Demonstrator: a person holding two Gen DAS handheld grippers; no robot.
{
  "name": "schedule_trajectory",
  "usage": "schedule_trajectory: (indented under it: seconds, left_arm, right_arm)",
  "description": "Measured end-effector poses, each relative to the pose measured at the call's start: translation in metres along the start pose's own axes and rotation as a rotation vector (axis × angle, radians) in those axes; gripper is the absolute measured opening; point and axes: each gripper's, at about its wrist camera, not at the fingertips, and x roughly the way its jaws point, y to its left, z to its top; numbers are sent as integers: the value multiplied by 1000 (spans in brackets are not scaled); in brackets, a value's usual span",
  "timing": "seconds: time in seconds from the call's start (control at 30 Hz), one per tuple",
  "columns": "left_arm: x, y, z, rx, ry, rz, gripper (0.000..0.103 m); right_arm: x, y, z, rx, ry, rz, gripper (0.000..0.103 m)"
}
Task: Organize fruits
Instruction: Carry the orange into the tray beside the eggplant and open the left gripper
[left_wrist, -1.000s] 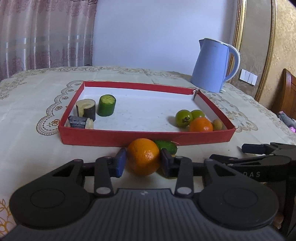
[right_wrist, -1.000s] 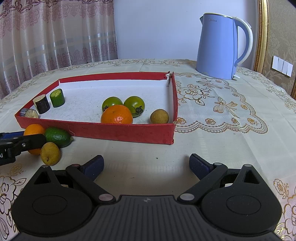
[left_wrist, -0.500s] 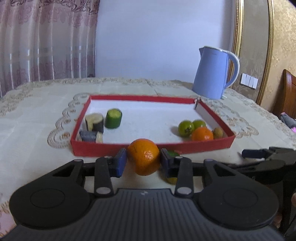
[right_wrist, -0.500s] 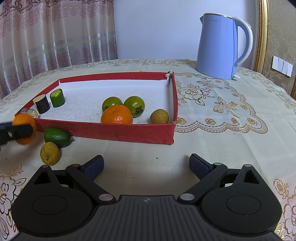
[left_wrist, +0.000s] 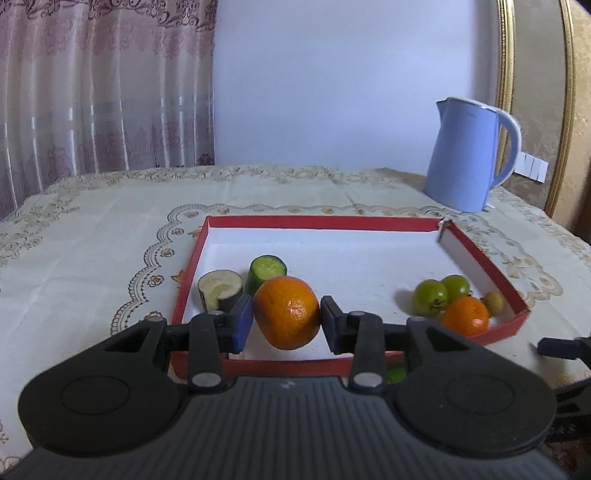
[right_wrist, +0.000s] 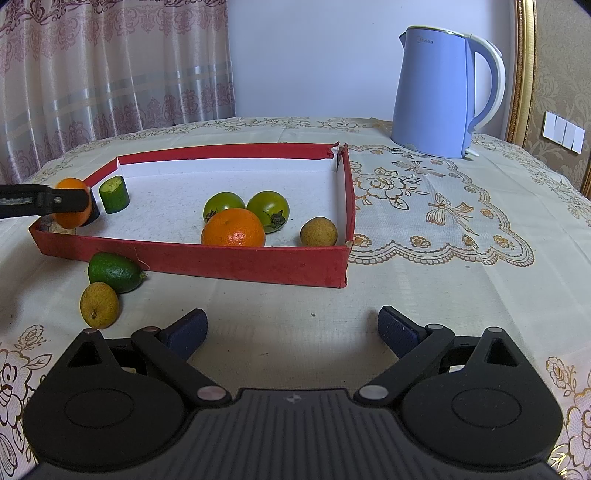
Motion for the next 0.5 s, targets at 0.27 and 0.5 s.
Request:
schedule_trajectory:
  seconds: [0.27, 0.5]
  left_arm:
    - [24, 6, -1, -13, 37, 15, 36]
    - [31, 5, -2, 1, 41, 27, 36]
  right_arm:
    - [0, 0, 0, -1, 0, -1, 100]
    - [0, 0, 0, -1, 0, -1, 100]
